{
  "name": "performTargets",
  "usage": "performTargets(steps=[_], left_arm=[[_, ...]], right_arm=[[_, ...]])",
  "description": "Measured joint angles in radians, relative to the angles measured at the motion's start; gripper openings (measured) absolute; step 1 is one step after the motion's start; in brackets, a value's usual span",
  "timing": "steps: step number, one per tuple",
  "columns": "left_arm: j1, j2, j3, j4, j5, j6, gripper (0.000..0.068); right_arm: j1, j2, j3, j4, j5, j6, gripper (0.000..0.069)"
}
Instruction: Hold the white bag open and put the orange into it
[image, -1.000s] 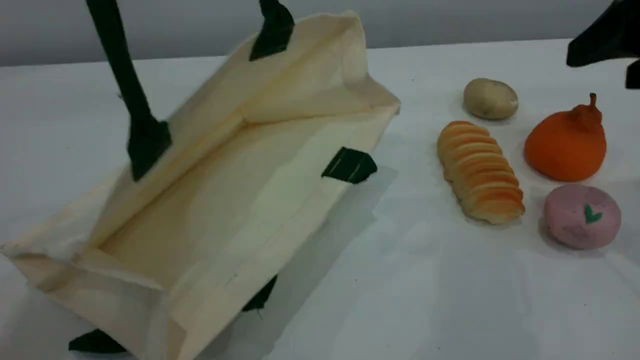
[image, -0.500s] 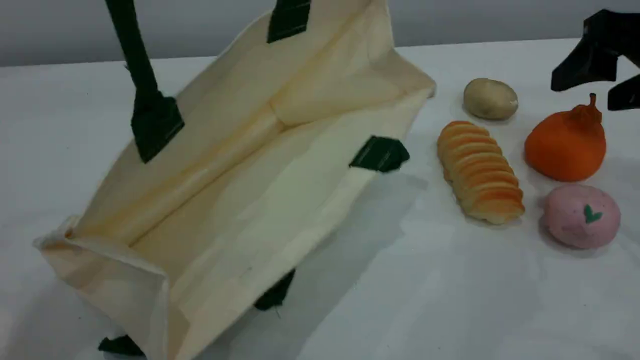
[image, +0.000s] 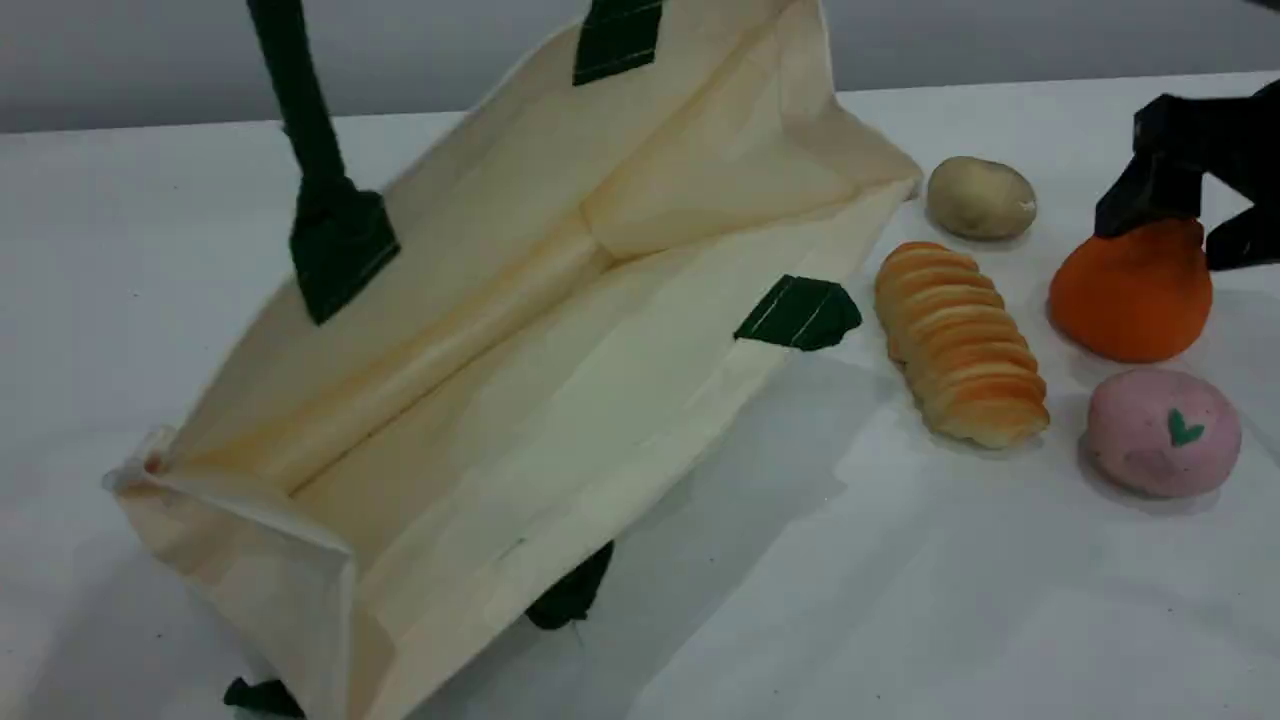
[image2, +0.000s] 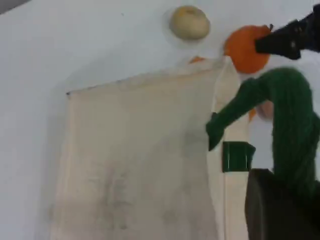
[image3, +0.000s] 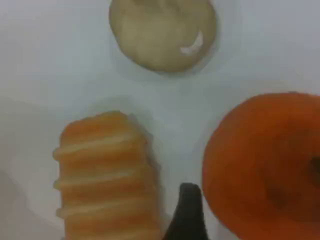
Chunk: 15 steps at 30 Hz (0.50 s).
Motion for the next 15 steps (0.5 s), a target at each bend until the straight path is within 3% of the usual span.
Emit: performTargets(steps=[11,15], left_arm=[[-0.001,0.009,0.000,-0.016,-0.006,0.005,0.0068],[-0.001,0.009,0.000,-0.025,-0.002,0.012,0.0068]], right_arm=[[0.000,0.093,-0.080,0.000,-0.013,0.001,0.0580],[0.000,0.128,-0.080,0.000,-0.063,0.000,0.0508]])
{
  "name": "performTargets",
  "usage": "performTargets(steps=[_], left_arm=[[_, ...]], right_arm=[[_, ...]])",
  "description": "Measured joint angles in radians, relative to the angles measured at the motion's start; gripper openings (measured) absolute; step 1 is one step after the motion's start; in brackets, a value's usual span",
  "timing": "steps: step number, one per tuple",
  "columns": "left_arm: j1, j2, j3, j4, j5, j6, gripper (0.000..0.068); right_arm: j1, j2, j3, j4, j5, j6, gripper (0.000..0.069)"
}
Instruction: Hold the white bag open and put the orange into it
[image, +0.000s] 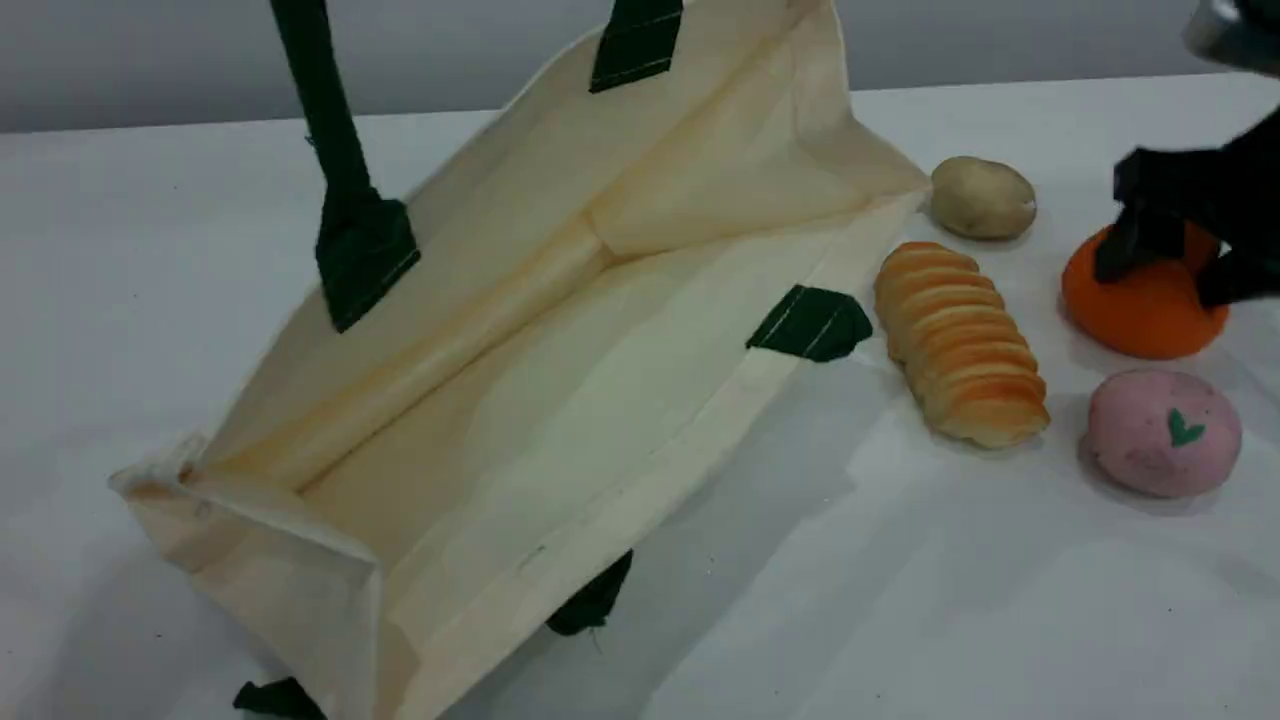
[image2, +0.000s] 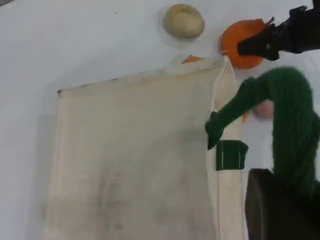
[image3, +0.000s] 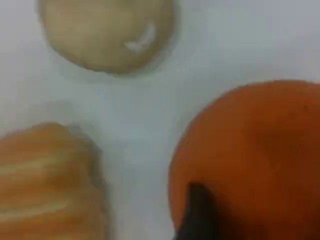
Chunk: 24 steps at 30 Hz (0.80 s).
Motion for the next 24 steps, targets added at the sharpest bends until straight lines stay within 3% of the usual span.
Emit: performTargets(steps=[2,6,8,18,24], left_arm=[[0.000,0.000,0.000,-0.002,0.001,0.000,0.0068],[0.000,0.000,0.000,-0.002,0.006,0.001,0.0068],[0.000,0.000,0.000,-0.002,0.006,0.009,0.0068],[0.000,0.011,0.000,-0.003,-0.004,0.018,0.0068],[0.000,0.031,0.000,-0.003,-0.027,0.024,0.0068]], right_arm=[[0.000,0.016,0.000,0.000,0.002,0.000,0.0422],[0.000,0.042,0.000,0.002,0.006,0.000,0.0143],[0.000,0.041,0.000,0.002,0.019,0.000,0.0064],[0.000,-0.156,0.097,-0.002,-0.008,0.001,0.0034],[0.000,-0.358,0.232,-0.004,0.109,0.001,0.0034]])
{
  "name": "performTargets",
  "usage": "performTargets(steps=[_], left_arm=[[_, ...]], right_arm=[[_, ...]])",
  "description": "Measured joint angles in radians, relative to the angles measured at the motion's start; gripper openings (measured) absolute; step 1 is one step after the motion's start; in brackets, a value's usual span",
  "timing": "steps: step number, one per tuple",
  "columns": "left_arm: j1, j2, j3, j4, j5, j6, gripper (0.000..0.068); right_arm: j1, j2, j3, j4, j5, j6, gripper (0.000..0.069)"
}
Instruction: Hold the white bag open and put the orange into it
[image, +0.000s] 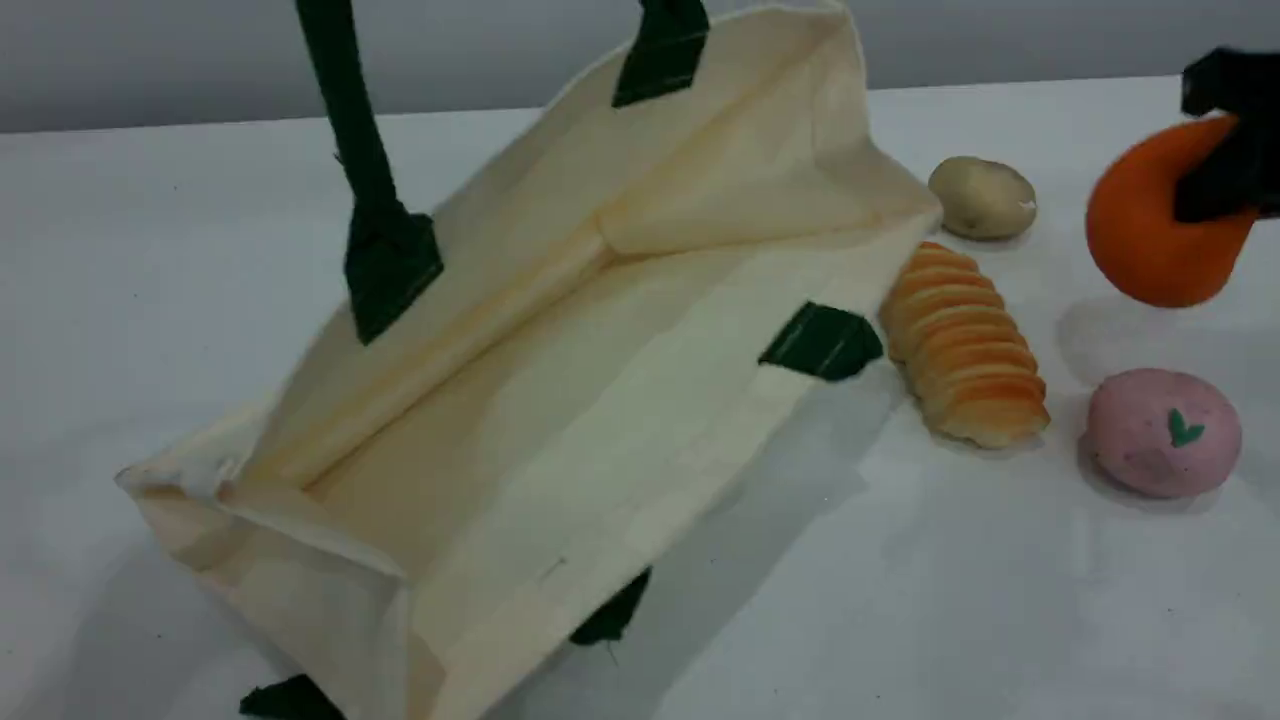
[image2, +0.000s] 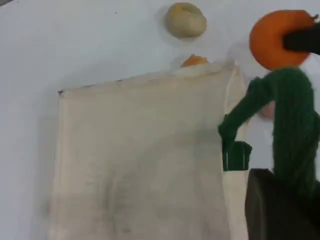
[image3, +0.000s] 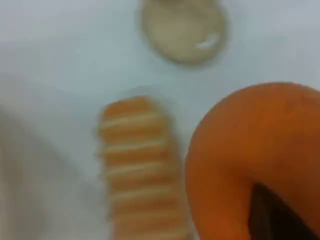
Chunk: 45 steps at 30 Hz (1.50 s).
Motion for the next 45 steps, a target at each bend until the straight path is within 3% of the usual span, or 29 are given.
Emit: performTargets(steps=[6,12,17,21,28,31,45], left_arm=[[0.000,0.014,0.000,0.000,-0.043,0.002,0.0068],[0.000,0.029,0.000,0.000,-0.058,0.003,0.0068],[0.000,0.029,0.000,0.000,-0.074,0.005,0.0068],[-0.006,0.029,0.000,-0.002,-0.073,0.005,0.0068],[-0.006,0.029,0.000,-0.050,-0.084,0.007,0.0068],[-0.006,0.027,-0.002,-0.082,-0.080,0.032,0.0068],[-0.006,0.026,-0.061,-0.098,-0.017,0.054,0.0068]], right_arm=[[0.000,-0.186,0.108,-0.060,0.177,0.036,0.0034],[0.000,-0.289,0.109,-0.275,0.384,0.231,0.0034],[0.038,-0.296,0.109,-0.288,0.488,0.261,0.0034],[0.149,-0.296,0.109,-0.224,0.467,0.259,0.0034],[0.402,-0.256,0.096,-0.019,0.271,0.145,0.0034],[0.474,-0.218,0.065,0.006,0.239,0.097,0.0034],[0.499,-0.010,-0.133,0.004,0.256,0.095,0.0034]])
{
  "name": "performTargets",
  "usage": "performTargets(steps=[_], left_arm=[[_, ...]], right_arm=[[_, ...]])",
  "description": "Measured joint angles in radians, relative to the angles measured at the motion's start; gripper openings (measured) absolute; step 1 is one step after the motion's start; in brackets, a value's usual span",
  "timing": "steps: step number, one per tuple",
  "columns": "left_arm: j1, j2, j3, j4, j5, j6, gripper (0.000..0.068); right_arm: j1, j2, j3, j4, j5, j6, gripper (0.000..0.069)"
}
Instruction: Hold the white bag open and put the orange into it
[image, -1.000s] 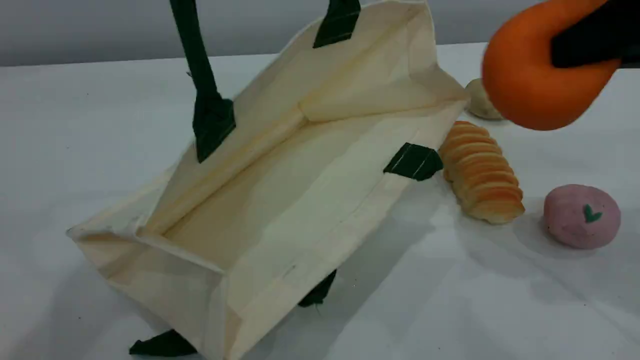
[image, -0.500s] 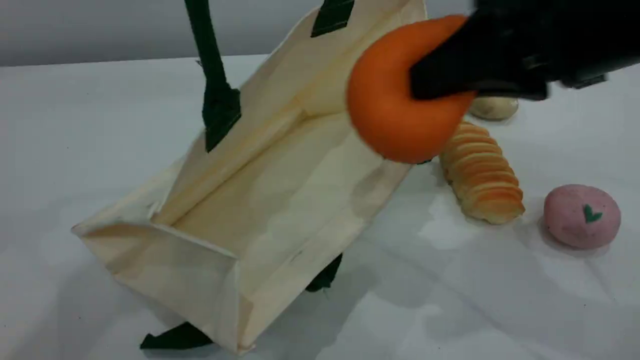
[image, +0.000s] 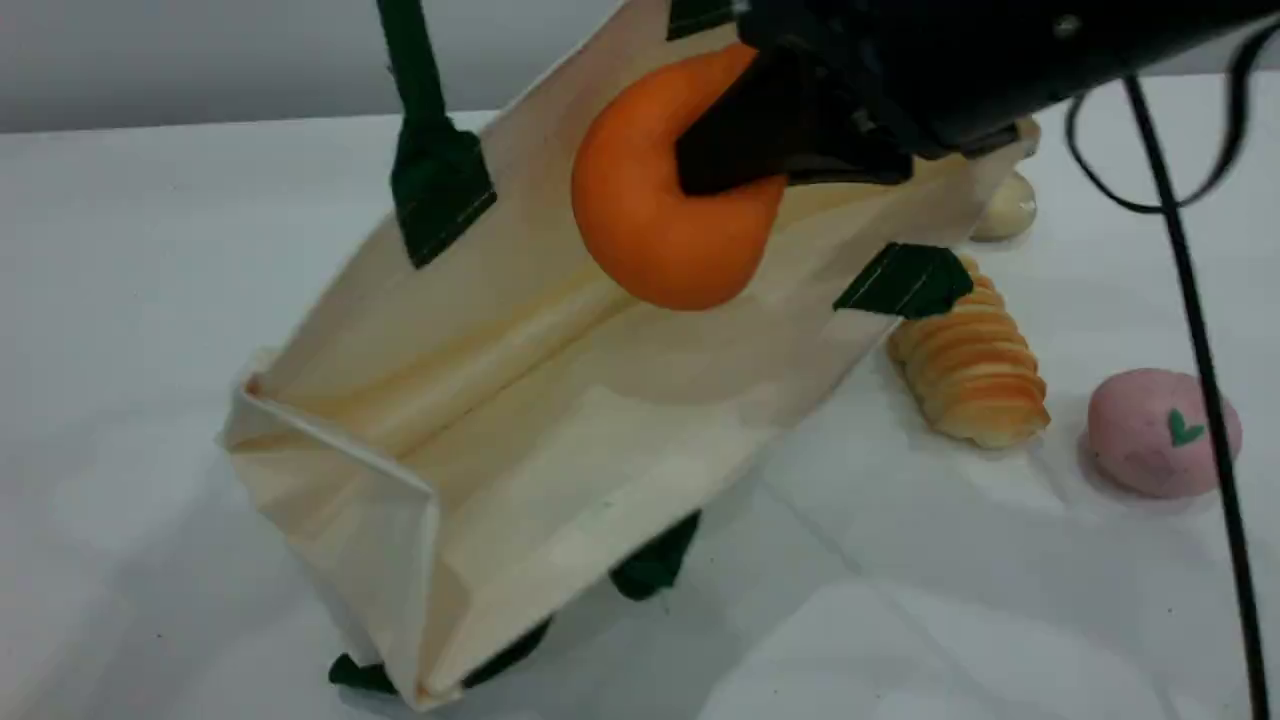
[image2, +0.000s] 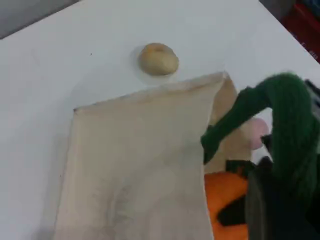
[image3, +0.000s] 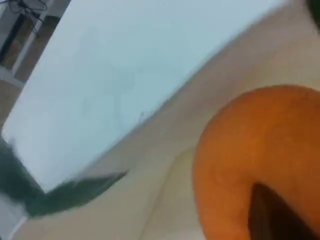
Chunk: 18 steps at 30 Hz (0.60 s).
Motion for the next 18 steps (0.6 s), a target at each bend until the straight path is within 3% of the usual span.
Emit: performTargets(steps=[10,18], left_arm=[[0.000,0.000,0.000,0.023,-0.003,0.001,0.0068],[0.000,0.000,0.000,0.022,-0.003,0.001,0.0068]], right_arm=[[-0.001,0.115,-0.041,-0.002,0.089,-0.068,0.0057],[-0.001,0.114,-0.079,0.000,0.117,-0.097,0.0283]])
